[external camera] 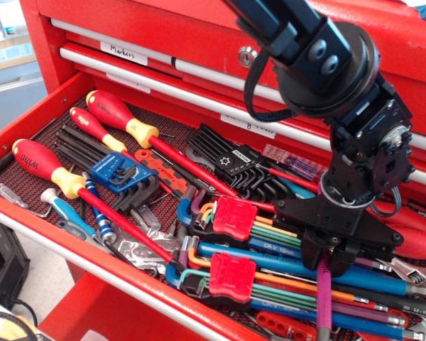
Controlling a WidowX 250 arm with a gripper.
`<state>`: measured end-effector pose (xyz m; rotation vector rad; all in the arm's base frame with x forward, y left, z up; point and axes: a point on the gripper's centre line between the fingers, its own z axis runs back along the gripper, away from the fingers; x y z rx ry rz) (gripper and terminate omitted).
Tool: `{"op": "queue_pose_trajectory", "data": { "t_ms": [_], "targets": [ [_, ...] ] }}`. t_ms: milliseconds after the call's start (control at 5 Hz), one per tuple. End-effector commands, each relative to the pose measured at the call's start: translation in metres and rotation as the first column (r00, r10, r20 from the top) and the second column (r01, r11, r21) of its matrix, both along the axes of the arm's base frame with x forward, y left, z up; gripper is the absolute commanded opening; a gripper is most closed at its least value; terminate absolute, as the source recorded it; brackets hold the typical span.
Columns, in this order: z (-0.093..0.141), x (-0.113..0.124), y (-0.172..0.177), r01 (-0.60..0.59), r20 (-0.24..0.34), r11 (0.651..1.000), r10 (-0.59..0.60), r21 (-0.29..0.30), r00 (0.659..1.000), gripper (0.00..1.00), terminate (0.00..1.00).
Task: Pick up violet Allen key
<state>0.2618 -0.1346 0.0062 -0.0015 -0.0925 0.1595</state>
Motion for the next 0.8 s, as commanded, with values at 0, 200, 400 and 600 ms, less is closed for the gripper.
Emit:
{"op": "queue_pose_trajectory", "data": {
  "t_ms": [0, 200, 400, 600],
  "targets": [
    [0.042, 0.004, 0.003, 0.046, -0.021, 0.998, -0.045, 0.036, 0.999, 0.0, 0.0],
    [0.069, -0.008, 0.0, 0.049, -0.019, 0.991, -0.047, 0.122, 0.999, 0.0, 0.0],
    [0.1, -0.017, -0.001, 0.059, -0.008, 0.97, -0.059, 0.236, 0.998, 0.0, 0.0],
    [0.133, -0.022, -0.001, 0.073, -0.063, 0.944, -0.055, 0.323, 0.996, 0.0, 0.0]
  ]
}}
